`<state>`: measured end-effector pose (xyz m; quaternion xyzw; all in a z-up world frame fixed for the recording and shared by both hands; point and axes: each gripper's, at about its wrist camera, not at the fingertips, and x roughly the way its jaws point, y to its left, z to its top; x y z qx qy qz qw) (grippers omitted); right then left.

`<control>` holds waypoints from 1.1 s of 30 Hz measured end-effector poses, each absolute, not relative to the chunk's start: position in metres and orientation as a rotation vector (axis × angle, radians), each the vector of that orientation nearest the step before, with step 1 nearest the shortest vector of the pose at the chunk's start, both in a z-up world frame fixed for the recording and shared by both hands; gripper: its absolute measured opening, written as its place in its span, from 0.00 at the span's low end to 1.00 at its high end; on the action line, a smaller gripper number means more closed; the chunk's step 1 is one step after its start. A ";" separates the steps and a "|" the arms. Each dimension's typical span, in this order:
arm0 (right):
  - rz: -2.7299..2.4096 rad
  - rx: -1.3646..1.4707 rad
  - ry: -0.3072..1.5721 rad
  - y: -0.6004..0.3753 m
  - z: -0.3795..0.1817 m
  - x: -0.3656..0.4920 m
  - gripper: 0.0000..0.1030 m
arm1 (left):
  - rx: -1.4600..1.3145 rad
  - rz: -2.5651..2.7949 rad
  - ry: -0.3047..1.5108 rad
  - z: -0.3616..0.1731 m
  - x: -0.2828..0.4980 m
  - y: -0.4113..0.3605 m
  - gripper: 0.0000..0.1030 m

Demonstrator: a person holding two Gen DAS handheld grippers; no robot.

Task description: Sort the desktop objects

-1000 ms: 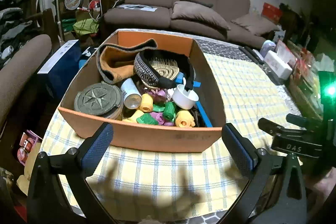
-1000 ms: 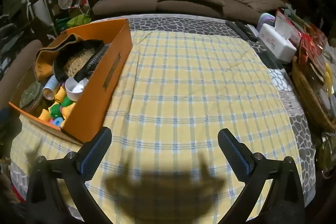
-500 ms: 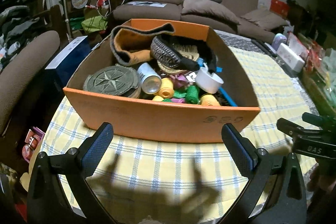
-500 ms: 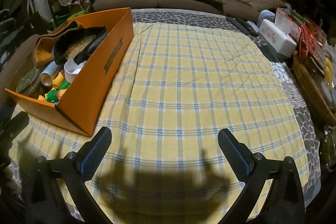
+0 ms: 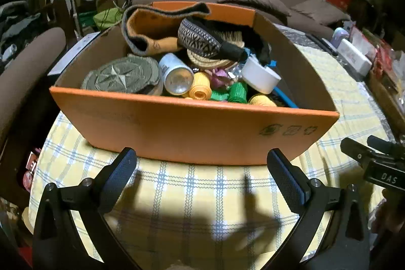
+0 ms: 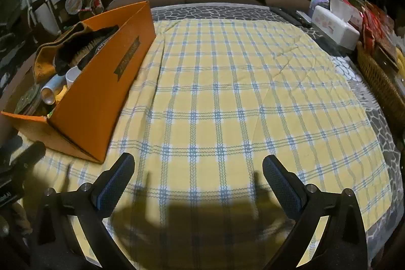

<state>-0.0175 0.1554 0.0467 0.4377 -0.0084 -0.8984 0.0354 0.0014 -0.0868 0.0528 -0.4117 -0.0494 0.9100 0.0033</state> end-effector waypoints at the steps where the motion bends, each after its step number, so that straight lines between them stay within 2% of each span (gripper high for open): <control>1: -2.761 1.341 -0.033 0.156 0.046 -0.018 0.99 | -1.292 2.859 -0.152 0.052 0.001 -0.087 1.00; 11: -2.780 1.358 0.037 0.150 0.024 -0.023 0.99 | -1.302 2.853 -0.105 0.042 -0.006 -0.081 1.00; 19: -2.788 1.406 -0.039 0.158 0.007 -0.024 1.00 | -1.329 2.835 -0.122 0.032 -0.008 -0.080 1.00; 28: -2.799 1.409 -0.001 0.155 0.005 -0.023 1.00 | -1.415 2.814 -0.179 0.012 -0.012 -0.086 1.00; 33: -2.799 1.409 0.000 0.154 0.004 -0.024 1.00 | -1.453 2.819 -0.121 0.009 -0.014 -0.080 1.00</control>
